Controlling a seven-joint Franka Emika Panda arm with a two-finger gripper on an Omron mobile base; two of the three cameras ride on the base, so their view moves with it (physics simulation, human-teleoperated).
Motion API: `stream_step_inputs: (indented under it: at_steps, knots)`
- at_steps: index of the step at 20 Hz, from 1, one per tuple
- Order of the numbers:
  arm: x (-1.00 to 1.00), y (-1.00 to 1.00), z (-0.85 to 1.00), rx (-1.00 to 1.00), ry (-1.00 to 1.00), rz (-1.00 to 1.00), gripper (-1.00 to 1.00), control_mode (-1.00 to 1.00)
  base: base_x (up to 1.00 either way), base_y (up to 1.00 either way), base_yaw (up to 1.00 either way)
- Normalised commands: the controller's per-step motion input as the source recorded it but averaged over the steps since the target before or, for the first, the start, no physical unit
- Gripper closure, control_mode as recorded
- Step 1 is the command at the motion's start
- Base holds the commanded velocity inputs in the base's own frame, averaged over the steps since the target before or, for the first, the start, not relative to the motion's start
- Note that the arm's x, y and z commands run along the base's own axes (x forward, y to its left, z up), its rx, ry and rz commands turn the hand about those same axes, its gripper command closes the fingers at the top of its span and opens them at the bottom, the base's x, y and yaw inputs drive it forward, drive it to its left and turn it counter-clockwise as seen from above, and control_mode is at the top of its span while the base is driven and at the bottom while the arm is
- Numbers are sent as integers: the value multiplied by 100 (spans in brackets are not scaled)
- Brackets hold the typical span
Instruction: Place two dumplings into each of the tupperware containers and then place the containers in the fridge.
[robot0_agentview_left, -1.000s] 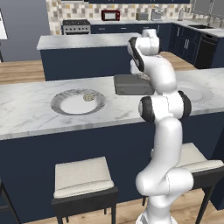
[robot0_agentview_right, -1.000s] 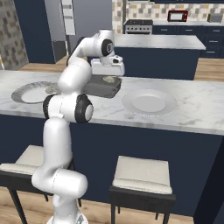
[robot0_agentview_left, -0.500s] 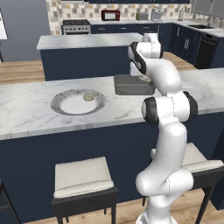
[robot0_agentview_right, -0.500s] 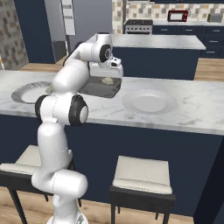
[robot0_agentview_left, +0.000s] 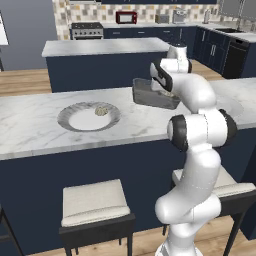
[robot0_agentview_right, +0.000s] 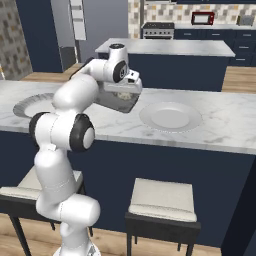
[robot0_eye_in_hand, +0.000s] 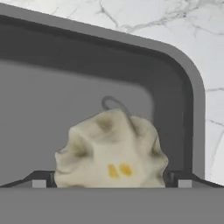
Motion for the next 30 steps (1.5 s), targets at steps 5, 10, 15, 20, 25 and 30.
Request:
stream_step_inputs:
  at_steps: [5, 10, 15, 20, 25, 30]
  knots:
    - [-82, 2, 0, 0, -6, 0, -100, -100, 0, 0, 0]
    - [-25, 26, 0, 0, -6, 1, -100, -100, 0, 0, 0]
    - [10, 25, 24, 0, -15, 0, -100, -100, 0, 0, 0]
    - [-3, 23, 86, 0, -4, 0, -100, -100, 0, 0, 0]
    - [-7, 98, 60, 0, 13, 4, -100, -100, 0, 0, 0]
    - [-3, 100, 14, 0, 25, 15, -100, -100, 0, 0, 0]
